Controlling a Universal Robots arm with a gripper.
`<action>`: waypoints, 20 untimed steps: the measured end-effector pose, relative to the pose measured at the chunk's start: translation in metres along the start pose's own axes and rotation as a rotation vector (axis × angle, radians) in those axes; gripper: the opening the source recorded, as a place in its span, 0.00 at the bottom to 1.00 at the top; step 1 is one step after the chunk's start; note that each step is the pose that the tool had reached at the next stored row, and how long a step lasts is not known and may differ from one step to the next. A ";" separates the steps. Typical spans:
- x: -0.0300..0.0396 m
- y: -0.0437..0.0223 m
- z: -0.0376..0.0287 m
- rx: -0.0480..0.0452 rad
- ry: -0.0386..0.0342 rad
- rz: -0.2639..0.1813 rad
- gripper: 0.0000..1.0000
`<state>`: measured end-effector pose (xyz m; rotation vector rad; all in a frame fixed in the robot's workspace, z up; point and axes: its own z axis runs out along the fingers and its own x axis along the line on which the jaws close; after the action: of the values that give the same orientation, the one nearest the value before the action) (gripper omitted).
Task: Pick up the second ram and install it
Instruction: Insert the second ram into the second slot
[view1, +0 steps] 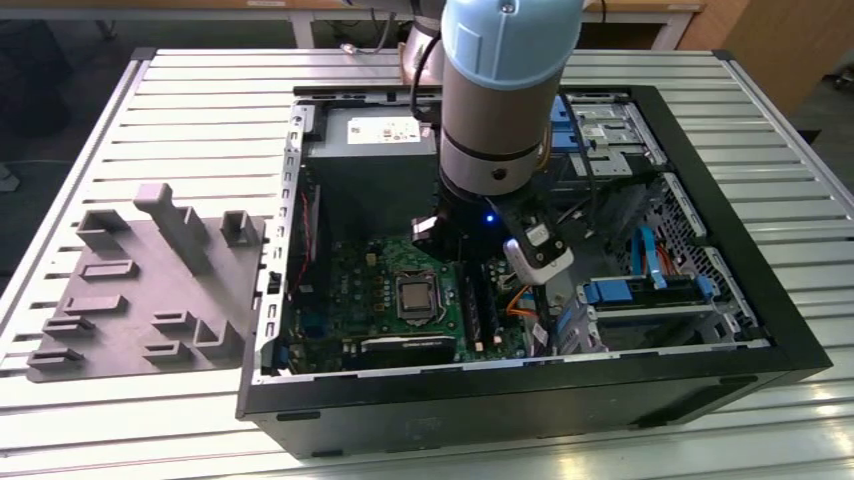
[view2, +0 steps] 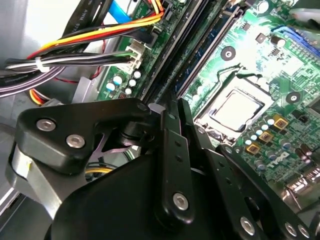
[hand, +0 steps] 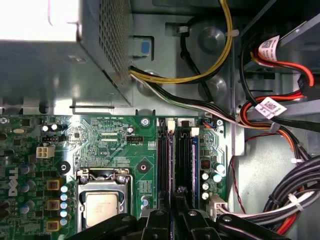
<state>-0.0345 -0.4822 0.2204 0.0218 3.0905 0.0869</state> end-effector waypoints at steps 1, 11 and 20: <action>-0.0001 0.0002 -0.0024 0.0000 0.0000 0.000 0.19; -0.0008 0.0013 -0.0151 -0.0002 -0.0001 0.000 0.19; -0.0008 0.0013 -0.0154 -0.0001 -0.0001 0.000 0.11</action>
<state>-0.0344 -0.4817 0.2359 0.0217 3.0905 0.0870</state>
